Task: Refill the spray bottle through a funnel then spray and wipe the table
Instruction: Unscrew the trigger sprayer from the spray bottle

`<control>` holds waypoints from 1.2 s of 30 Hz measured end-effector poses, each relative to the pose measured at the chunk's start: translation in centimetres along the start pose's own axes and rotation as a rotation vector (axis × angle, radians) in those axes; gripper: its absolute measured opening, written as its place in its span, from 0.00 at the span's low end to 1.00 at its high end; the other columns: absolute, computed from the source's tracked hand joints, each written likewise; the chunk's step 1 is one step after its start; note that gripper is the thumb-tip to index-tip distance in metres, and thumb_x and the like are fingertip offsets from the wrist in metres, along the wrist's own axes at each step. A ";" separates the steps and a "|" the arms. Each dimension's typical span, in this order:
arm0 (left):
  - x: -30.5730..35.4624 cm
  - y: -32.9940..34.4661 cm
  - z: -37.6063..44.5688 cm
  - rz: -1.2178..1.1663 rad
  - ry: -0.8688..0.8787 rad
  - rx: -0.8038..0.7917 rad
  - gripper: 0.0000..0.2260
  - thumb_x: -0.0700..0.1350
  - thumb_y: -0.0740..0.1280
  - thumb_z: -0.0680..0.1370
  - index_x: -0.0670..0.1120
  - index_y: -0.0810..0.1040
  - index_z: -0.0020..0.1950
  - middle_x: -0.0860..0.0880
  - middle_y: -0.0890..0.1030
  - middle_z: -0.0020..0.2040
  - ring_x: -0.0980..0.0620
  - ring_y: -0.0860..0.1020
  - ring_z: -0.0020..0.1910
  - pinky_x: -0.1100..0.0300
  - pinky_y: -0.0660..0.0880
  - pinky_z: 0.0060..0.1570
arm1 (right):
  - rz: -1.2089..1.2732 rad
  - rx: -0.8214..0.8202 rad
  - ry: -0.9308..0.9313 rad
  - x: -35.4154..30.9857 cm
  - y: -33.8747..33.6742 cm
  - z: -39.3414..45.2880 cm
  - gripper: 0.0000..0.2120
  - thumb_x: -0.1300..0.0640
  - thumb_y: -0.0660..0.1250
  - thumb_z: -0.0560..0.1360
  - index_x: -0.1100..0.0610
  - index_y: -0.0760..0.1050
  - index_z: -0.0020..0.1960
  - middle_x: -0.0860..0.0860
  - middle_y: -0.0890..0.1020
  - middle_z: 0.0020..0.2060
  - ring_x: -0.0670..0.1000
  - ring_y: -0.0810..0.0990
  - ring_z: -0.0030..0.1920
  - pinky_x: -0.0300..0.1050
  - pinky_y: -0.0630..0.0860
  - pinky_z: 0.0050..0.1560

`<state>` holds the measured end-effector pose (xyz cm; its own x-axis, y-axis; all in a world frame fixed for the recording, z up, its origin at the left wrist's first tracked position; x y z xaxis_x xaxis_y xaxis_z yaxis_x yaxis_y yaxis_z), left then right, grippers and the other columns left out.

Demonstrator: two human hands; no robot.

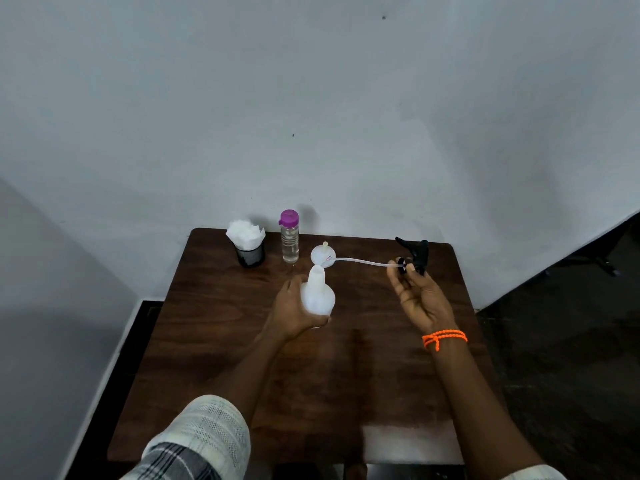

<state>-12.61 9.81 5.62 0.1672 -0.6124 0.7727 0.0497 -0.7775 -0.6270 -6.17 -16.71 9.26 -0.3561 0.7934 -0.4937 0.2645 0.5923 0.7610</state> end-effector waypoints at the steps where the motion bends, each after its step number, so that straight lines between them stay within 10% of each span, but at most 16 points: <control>1: 0.0 0.0 0.0 0.004 0.000 -0.003 0.41 0.60 0.81 0.56 0.51 0.70 0.65 0.54 0.74 0.59 0.54 0.73 0.56 0.59 0.73 0.48 | -0.006 -0.011 -0.006 0.1 -0.2 0.0 0.07 0.69 0.61 0.81 0.66 0.77 0.56 0.62 0.84 0.52 0.59 0.86 0.55 0.49 0.84 0.51; 36: 0.5 0.5 -0.3 0.032 0.043 -0.045 0.42 0.62 0.81 0.56 0.53 0.71 0.66 0.56 0.75 0.60 0.56 0.75 0.56 0.61 0.72 0.48 | 0.202 -0.009 -0.119 -0.5 -1.5 -0.6 0.15 0.69 0.64 0.74 0.64 0.78 0.60 0.60 0.86 0.51 0.56 0.87 0.53 0.49 0.84 0.51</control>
<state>-12.74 9.05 5.76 0.1253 -0.6422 0.7562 0.0000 -0.7622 -0.6473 -6.97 -18.06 8.59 -0.1881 0.9070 -0.3769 0.3115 0.4190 0.8529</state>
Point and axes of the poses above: each hand's wrist, its own z-axis towards the middle knuckle, its own y-axis out of the palm, x = y × z, the point moved 7 cm from there along z, towards the middle knuckle
